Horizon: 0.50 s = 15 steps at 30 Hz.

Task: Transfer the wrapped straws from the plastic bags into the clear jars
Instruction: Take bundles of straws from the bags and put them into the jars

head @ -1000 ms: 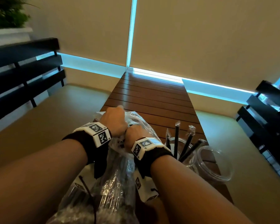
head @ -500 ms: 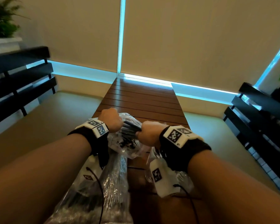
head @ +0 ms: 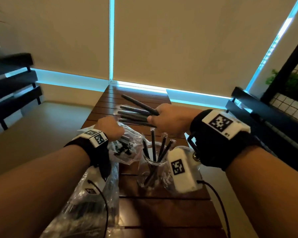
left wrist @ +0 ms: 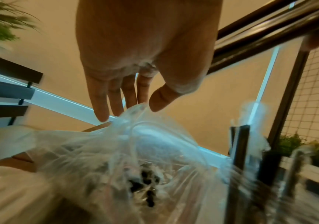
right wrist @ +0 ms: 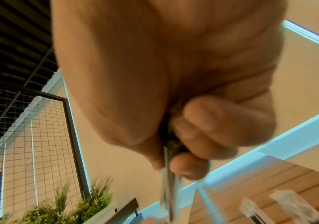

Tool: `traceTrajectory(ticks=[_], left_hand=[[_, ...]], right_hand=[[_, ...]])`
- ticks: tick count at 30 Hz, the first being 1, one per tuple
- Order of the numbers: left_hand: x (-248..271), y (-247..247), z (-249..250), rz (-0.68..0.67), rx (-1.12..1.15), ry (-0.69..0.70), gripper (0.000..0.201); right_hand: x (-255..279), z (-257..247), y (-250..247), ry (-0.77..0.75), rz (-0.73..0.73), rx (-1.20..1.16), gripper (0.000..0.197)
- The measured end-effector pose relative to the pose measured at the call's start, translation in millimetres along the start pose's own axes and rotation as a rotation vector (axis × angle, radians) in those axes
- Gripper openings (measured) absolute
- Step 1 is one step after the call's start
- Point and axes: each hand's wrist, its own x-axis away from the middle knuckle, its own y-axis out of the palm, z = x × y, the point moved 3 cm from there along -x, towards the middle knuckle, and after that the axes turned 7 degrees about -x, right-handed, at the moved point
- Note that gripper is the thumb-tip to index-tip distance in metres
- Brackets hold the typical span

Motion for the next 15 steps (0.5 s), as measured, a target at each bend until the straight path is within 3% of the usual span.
traceTrajectory(ticks=[2, 4, 7, 9, 10, 12, 15], left_hand=[[4, -7, 11, 0.049, 0.158, 0.032, 0.025], [8, -21, 24, 0.07, 0.486, 0.061, 0.019], [15, -41, 43, -0.138, 1.082, 0.048, 0.018], [18, -57, 51, -0.201, 1.32, 0.106, 0.008], [18, -63, 53, -0.208, 1.416, 0.124, 0.015], [16, -70, 61, -0.206, 1.515, 0.112, 0.038], [17, -70, 80, -0.094, 1.4, 0.012, 0.035]], right_hand=[[-6, 4, 13, -0.044, 0.086, -0.063, 0.029], [-18, 16, 33, -0.071, 0.188, -0.093, 0.028], [-28, 29, 61, -0.125, 0.337, -0.237, 0.021], [-29, 29, 71, -0.208, 0.425, -0.283, 0.02], [-29, 27, 75, -0.247, 0.449, -0.285, 0.022], [-29, 25, 79, -0.291, 0.495, -0.291, 0.028], [-33, 25, 89, -0.265, 0.512, -0.303, 0.033]])
